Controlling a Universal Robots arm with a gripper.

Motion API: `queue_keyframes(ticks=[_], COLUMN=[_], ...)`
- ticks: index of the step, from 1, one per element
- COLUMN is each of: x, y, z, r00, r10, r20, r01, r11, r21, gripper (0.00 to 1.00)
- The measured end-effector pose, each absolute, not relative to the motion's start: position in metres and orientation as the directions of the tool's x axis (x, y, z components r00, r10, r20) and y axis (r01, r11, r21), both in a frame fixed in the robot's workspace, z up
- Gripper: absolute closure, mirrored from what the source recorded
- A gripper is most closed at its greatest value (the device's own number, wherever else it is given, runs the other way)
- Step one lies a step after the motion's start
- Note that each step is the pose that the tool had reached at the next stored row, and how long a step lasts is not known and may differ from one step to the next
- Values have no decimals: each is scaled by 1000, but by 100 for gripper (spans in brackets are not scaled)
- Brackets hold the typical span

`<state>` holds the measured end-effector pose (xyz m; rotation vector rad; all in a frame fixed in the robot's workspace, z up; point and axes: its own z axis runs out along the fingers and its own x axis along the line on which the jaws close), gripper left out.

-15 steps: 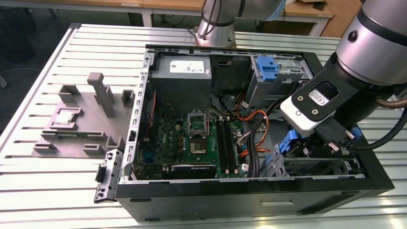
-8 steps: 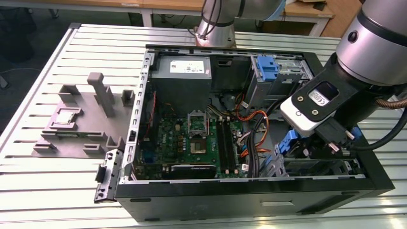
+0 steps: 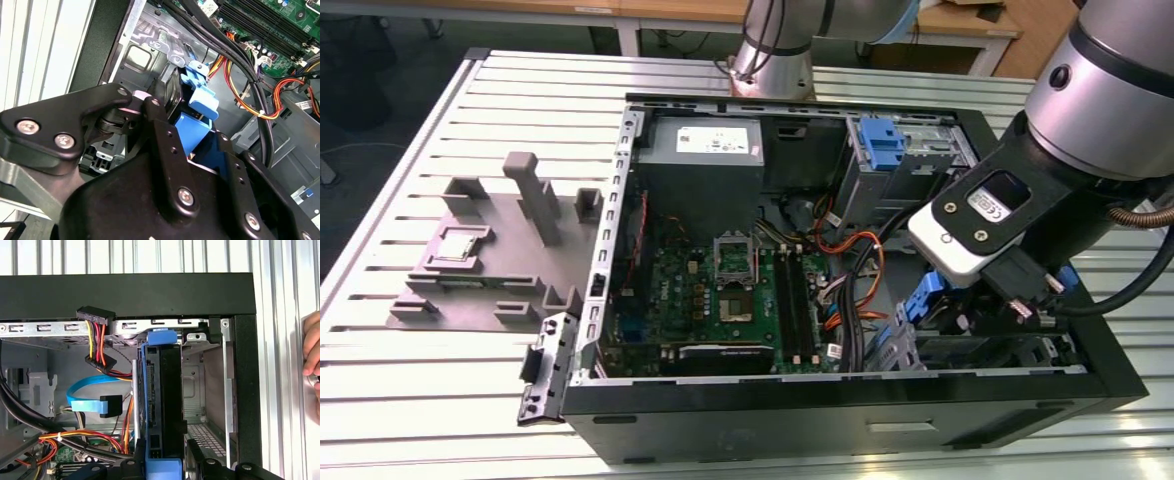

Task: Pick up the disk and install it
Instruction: 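Insert the disk into the insertion slot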

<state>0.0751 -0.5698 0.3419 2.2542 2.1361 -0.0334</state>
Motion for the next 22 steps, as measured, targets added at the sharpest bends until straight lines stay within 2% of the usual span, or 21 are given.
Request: queue_keyframes(ticks=[10,19,20,21,22], x=[75,75,75,75,75], y=[-570,-570,-570,-570,-570], z=[352,350,350,350,350], r00=[54,47,41,37,33], r10=[998,999,999,999,999], r20=[-25,-23,-24,-24,-24], r01=[998,999,999,999,999], r11=[-54,-47,-41,-36,-33], r21=[10,10,10,10,10], gripper=[56,56,58,64,64])
